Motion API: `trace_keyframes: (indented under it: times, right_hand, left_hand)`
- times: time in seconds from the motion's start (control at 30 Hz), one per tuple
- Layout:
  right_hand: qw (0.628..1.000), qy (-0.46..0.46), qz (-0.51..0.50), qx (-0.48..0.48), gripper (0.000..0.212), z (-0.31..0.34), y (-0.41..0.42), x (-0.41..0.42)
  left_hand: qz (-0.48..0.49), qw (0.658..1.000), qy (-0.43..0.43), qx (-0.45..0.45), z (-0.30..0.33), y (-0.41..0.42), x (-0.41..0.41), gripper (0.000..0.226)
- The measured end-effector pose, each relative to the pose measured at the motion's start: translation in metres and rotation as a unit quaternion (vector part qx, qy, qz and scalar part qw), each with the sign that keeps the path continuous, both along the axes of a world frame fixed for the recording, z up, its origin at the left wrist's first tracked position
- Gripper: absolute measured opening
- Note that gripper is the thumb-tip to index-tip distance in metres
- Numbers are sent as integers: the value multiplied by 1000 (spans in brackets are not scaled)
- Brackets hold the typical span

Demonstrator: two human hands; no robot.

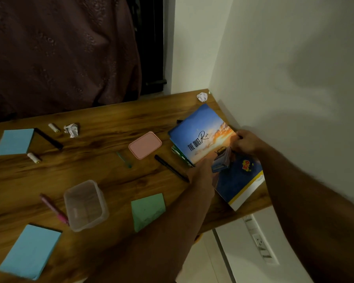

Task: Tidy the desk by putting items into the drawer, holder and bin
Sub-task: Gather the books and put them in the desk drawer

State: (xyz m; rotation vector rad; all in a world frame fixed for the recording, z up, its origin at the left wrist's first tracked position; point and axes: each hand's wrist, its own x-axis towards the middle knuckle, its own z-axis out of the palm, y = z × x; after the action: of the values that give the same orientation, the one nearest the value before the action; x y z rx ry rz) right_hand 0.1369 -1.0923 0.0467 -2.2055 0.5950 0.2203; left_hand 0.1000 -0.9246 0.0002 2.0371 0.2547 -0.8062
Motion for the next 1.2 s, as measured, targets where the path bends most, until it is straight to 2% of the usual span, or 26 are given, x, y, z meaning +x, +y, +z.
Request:
trace_keyframes:
  times: [0.03, 0.07, 0.1, 0.13, 0.17, 0.37, 0.47, 0.5, 0.53, 0.6, 0.63, 0.73, 0.83, 0.93, 1.2]
  right_hand:
    - [1000, 1, 4, 1, 22, 2, -1, 0]
    - [1000, 3, 7, 3, 19, 4, -2, 0]
    - [1000, 7, 8, 10, 16, 6, -2, 0]
    - [1000, 12, 5, 18, 15, 7, -4, 0]
    - [999, 14, 0, 30, 15, 7, -6, 0]
    - [990, -21, -28, 135, 11, 18, -11, -1]
    - [985, -56, -26, 162, 12, 31, -7, -2]
    - [984, -64, -32, 166, 7, 36, -5, -3]
    - [981, -71, -39, 177, 4, 39, -4, -3]
    - [974, -95, -62, 198, 8, 53, 3, -3]
    - [969, -114, -73, 208, 15, 60, 7, -1]
    - [960, -163, -67, 219, 24, 78, 20, 4]
    - [962, -169, -39, 213, 27, 86, 32, 3]
    - [958, -171, -46, 225, 29, 86, 48, -3]
    - [958, -135, -27, 251, 42, 92, 79, -21]
  left_hand:
    - [2, 995, -97, -37, 9, 3, -3, 60]
    - [158, 981, -3, -113, 16, 3, 4, 51]
    - [306, 922, 91, -220, 24, 3, 6, 34]
    - [339, 908, 98, -226, 27, 9, 3, 26]
    - [346, 912, 100, -197, 34, 12, 4, 28]
    - [304, 922, -24, -238, 53, 29, 28, 36]
    - [280, 930, -105, -213, 57, 41, 41, 69]
    - [266, 933, -120, -210, 60, 47, 47, 66]
    - [258, 933, -128, -218, 62, 51, 51, 52]
    - [245, 925, -109, -269, 74, 66, 56, 29]
    - [244, 920, -96, -290, 77, 74, 59, 27]
    - [249, 913, -81, -311, 83, 90, 63, 30]
    - [263, 908, -71, -317, 90, 98, 61, 39]
    - [252, 900, -75, -347, 96, 107, 59, 32]
    - [174, 922, -103, -332, 104, 141, 63, 27]
